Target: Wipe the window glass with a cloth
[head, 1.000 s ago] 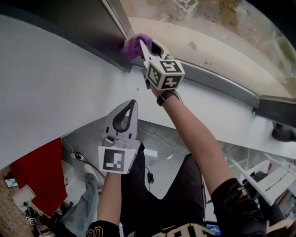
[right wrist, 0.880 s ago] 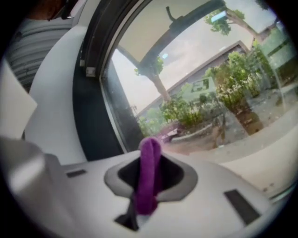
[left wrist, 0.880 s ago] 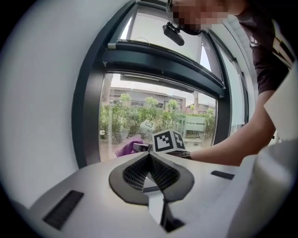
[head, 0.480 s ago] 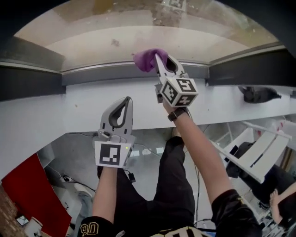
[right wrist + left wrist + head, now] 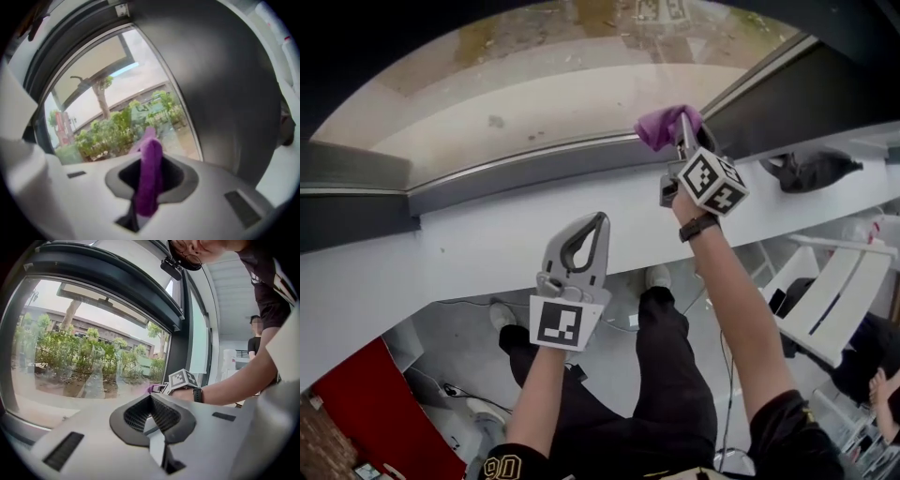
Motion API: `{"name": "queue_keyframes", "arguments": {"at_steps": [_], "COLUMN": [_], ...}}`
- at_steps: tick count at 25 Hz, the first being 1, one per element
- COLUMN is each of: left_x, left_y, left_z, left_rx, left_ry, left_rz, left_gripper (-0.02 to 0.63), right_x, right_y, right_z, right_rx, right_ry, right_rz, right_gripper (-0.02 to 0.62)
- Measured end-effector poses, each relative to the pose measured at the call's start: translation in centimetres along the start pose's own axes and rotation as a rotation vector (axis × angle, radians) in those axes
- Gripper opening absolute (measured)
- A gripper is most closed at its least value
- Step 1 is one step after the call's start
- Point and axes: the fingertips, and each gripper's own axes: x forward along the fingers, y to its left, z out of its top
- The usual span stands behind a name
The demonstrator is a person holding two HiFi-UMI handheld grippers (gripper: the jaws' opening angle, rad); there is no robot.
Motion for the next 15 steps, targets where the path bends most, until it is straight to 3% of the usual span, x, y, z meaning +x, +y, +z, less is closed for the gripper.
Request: {"name": "queue_keyframes", "arguments": {"at_steps": [3, 5, 15], "left_x": [-1.8, -3.8, -19.0], "left_y": [0.9, 2.9, 18.8], "left_z": [-0.5, -0.9, -0.6], "left_rx": [0.011, 0.009, 0.113], "left_ry": [0.026, 0.036, -0.012], "left_rz": [0.013, 0.048, 0.275], "left_gripper": [0.015, 0.015, 0.015], "right_x": [-0.1, -0.2, 1.1], "right_y": [0.6, 3.5, 34.2], "right_z": [-0.3, -2.0, -16.8], "right_rx": [0.008, -0.019, -0.146], "right_ry": [-0.011, 0.01, 0.171], "right_rz": [-0.008, 0.032, 0.457], "right_gripper": [0.072, 0.072, 0.072]}}
